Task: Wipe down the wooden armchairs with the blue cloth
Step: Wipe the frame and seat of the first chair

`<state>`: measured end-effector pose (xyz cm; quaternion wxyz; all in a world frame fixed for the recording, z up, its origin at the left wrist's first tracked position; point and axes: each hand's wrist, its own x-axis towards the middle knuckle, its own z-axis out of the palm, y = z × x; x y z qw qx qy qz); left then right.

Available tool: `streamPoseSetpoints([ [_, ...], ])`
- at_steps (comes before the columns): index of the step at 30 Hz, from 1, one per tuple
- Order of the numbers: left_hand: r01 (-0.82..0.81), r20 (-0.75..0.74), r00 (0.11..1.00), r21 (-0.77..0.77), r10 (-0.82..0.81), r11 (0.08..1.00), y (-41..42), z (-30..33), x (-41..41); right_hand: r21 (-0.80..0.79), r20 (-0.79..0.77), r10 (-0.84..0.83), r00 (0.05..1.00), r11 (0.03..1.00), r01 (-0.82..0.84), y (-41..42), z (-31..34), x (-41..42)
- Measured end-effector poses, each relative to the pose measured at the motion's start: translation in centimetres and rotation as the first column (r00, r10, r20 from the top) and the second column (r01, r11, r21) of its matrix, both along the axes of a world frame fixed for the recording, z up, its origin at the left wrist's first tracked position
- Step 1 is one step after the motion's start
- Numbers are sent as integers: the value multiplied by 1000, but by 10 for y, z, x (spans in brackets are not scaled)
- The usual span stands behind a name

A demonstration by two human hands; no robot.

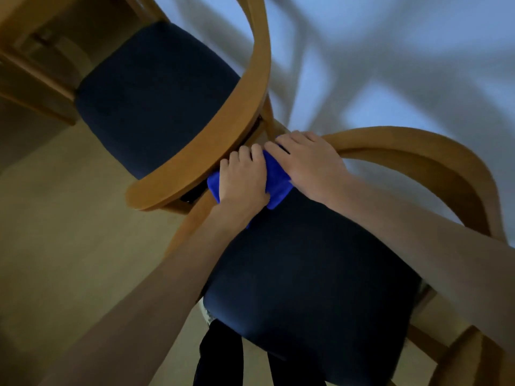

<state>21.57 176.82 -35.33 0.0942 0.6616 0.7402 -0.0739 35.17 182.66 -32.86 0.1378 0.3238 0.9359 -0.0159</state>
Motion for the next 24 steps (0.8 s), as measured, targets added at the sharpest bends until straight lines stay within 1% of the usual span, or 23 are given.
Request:
streamPoseSetpoints([
  [2,106,-5,994,29,-106,994,22,-2,20,28,31,-63,998,998,62,12,6,22],
  [5,215,50,974,84,-219,973,51,-4,51,44,50,-150,987,988,148,27,19,59],
  [8,262,154,947,144,-283,954,64,-3,72,27,53,-220,974,975,219,31,29,86],
  [11,278,199,929,184,-313,943,66,-6,75,13,39,-288,957,958,287,28,32,89],
  [14,255,212,935,152,-283,955,62,-8,61,-32,62,-321,945,946,323,29,28,69],
  [18,178,224,958,31,-180,984,48,-5,28,-35,157,-293,943,953,301,27,7,22],
  [19,146,217,965,8,-144,989,41,-5,19,-33,144,-260,955,963,267,24,1,10],
  [21,89,164,983,-2,-87,996,22,-4,1,-46,52,-171,984,984,173,19,-12,-9],
  [24,16,42,999,58,-18,998,-6,-4,-11,-57,-43,-82,996,995,80,19,-24,-17],
])
